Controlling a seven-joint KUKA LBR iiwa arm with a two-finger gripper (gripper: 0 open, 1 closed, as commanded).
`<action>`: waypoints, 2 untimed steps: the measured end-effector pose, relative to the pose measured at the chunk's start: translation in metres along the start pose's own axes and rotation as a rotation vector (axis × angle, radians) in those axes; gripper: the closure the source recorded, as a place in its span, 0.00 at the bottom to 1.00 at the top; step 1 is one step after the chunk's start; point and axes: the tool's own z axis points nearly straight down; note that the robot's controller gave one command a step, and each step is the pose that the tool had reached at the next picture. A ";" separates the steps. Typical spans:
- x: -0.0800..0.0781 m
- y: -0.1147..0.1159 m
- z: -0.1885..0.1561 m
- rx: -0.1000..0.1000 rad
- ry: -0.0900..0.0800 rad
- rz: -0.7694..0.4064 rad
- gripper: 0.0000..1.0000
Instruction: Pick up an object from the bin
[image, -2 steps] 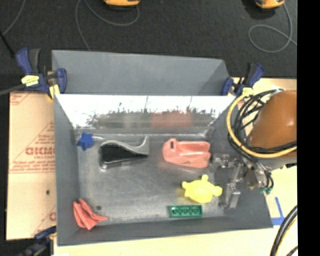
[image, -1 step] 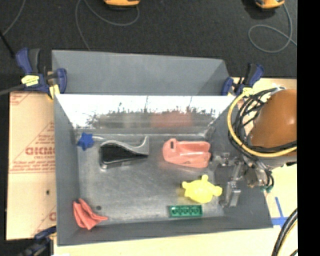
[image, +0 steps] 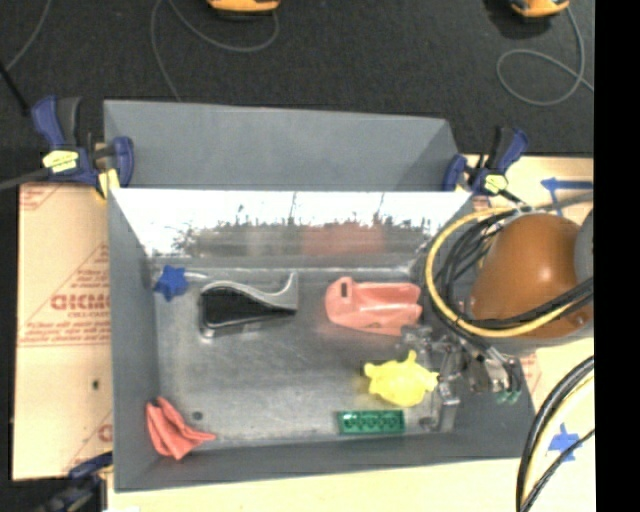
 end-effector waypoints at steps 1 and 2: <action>0.001 0.002 0.046 -0.002 0.006 -0.054 0.00; -0.023 -0.007 0.007 0.001 0.000 -0.153 0.00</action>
Offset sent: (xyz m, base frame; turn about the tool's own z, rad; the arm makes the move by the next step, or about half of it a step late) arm 0.0265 -0.0057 -0.0027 -0.1586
